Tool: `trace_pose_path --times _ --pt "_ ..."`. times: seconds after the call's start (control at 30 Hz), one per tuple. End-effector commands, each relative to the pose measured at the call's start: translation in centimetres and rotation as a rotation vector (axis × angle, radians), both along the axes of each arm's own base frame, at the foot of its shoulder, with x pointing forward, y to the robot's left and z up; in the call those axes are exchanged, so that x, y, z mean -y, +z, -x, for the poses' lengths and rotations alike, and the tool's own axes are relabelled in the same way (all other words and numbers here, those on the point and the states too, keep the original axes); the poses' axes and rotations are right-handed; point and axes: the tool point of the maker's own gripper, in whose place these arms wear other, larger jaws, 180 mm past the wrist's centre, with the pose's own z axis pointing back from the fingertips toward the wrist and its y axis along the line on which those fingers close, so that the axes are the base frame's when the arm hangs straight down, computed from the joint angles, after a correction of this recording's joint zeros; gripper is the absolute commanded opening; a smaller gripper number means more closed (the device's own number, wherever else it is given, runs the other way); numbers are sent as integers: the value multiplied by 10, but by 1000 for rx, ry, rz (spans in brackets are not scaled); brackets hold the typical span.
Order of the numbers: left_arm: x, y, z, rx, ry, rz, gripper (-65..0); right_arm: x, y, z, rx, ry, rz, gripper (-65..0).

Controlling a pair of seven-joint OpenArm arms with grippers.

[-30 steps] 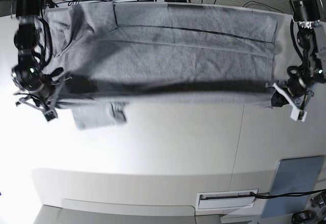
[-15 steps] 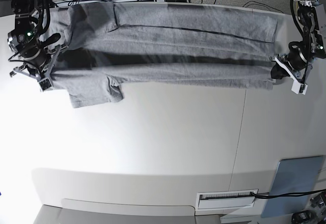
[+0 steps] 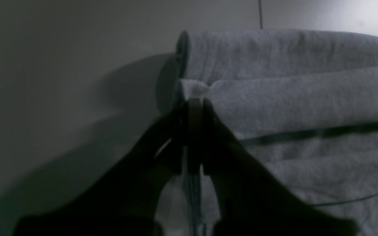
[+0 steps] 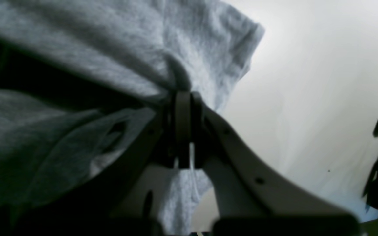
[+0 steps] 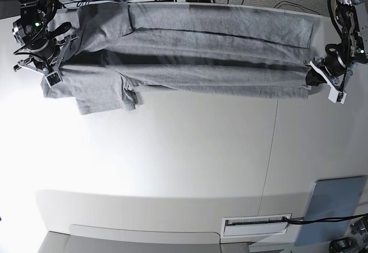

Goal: Fold the T-shirt properly
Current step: 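Lift the hem with both grippers and fold it over toward the collar, then grasp the shirt end near the right gripper and fold it inward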

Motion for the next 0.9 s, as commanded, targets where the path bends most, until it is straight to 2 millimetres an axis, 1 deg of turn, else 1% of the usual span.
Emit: trace_pose_path --times 0.0,0.37,0.5,0.63,0.73,0.8,0.87 --pt "-8 15 -11 50 1 -19 -650 7 12 -6 38 -1 30 -650" --pt "-10 10 -6 19 -7 -43 -650 13 8 2 -3 -47 42 -650" --pt "-10 10 -6 18 -7 -42 -650 15 3 10 -38 -58 50 -650" --pt "-10 10 -6 18 -7 -42 -650 14 0 14 -42 -63 55 -650" --pt "-10 10 -6 18 -7 -42 -650 10 -3 16 -56 -42 48 -650" --pt "-10 10 -6 18 -7 -42 -650 4 -7 18 -85 11 43 -650" --pt "-10 10 -6 17 -7 -43 -607 -1 -10 21 -115 65 41 -650"
